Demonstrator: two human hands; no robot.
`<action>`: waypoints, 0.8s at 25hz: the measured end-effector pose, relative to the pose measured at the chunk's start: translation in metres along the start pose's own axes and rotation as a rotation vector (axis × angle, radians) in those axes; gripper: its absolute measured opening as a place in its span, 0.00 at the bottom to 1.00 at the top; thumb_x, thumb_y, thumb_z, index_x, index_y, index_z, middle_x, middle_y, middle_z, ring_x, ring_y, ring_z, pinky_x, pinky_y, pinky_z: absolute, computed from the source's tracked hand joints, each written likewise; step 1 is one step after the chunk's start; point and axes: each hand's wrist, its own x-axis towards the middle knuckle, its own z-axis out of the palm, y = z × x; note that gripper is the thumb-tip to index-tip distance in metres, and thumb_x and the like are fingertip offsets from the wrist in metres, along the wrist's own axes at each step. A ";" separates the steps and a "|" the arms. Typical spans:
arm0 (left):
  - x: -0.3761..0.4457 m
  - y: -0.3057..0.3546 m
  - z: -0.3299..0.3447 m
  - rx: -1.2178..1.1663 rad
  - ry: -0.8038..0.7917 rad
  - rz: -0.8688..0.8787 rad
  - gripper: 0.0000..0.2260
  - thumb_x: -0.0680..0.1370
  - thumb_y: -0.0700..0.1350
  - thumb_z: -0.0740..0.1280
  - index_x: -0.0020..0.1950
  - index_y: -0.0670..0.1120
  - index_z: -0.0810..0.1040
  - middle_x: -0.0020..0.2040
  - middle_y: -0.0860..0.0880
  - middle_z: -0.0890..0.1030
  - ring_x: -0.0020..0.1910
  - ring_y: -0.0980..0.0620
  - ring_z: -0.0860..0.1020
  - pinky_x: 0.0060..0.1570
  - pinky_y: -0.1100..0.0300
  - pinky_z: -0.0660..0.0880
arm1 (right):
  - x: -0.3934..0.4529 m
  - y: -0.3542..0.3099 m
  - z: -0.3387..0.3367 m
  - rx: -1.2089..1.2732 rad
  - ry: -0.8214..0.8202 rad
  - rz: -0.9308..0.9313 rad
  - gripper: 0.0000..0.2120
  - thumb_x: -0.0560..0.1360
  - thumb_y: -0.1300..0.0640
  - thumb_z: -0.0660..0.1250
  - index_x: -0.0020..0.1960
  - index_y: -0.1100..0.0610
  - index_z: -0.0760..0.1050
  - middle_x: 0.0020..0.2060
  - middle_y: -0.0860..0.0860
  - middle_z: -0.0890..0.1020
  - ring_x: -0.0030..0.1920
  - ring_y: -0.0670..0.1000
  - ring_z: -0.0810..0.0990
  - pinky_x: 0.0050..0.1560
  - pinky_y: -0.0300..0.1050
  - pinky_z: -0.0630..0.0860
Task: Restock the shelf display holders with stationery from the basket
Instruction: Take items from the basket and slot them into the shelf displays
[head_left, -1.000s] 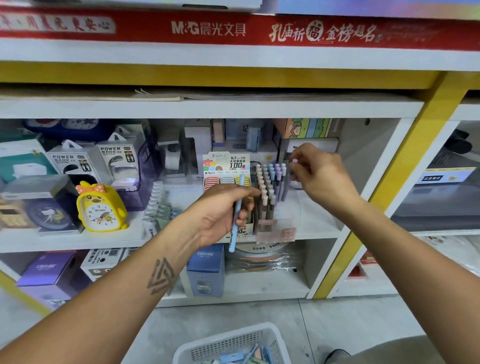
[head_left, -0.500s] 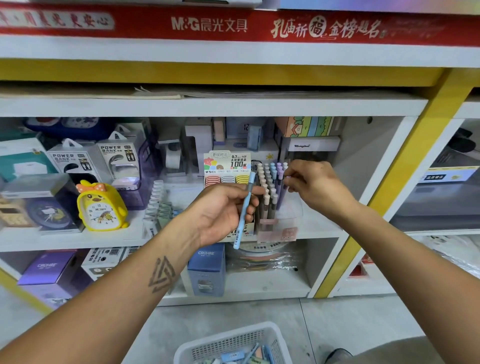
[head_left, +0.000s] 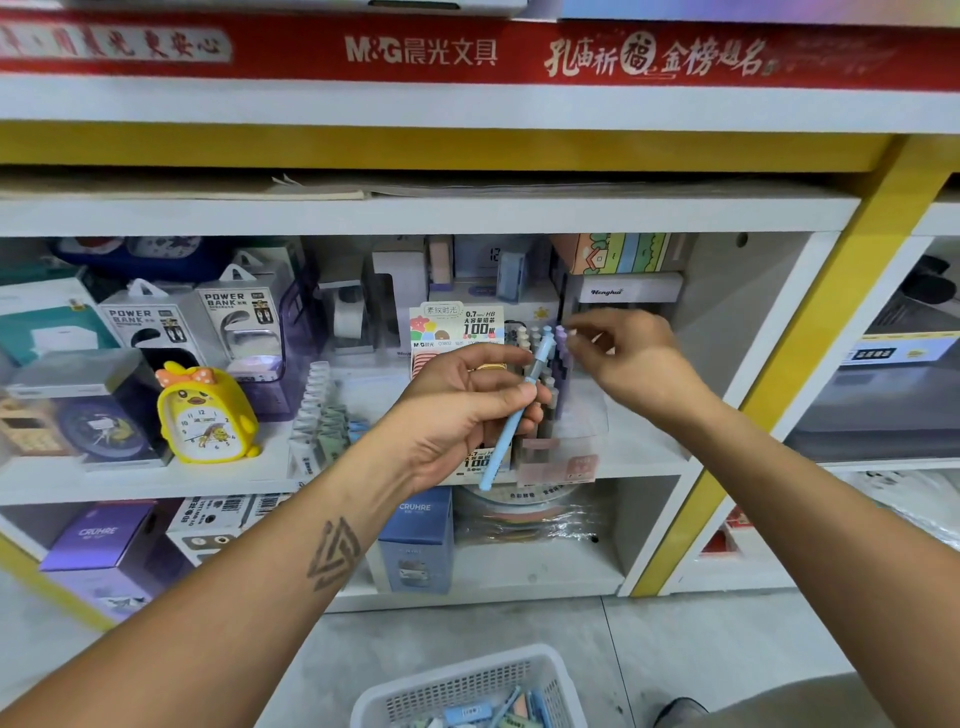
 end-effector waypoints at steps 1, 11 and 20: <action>0.001 0.000 0.003 0.003 0.009 0.019 0.17 0.74 0.30 0.70 0.62 0.35 0.74 0.47 0.34 0.84 0.39 0.44 0.83 0.42 0.54 0.82 | -0.002 -0.006 -0.005 0.303 -0.043 0.065 0.09 0.80 0.54 0.68 0.56 0.56 0.83 0.41 0.51 0.85 0.38 0.51 0.81 0.38 0.38 0.75; 0.010 -0.004 0.009 1.168 0.165 0.496 0.16 0.82 0.45 0.63 0.70 0.46 0.74 0.70 0.51 0.74 0.68 0.58 0.69 0.66 0.77 0.57 | -0.006 -0.013 -0.033 0.346 0.139 0.028 0.08 0.77 0.62 0.71 0.54 0.55 0.75 0.36 0.60 0.81 0.34 0.54 0.82 0.37 0.47 0.81; 0.014 -0.027 -0.007 1.576 -0.111 0.431 0.24 0.85 0.51 0.54 0.81 0.47 0.57 0.81 0.51 0.55 0.79 0.55 0.52 0.76 0.63 0.48 | -0.011 0.008 0.009 -0.111 -0.025 -0.174 0.03 0.83 0.57 0.60 0.52 0.54 0.65 0.41 0.53 0.80 0.42 0.53 0.81 0.44 0.59 0.81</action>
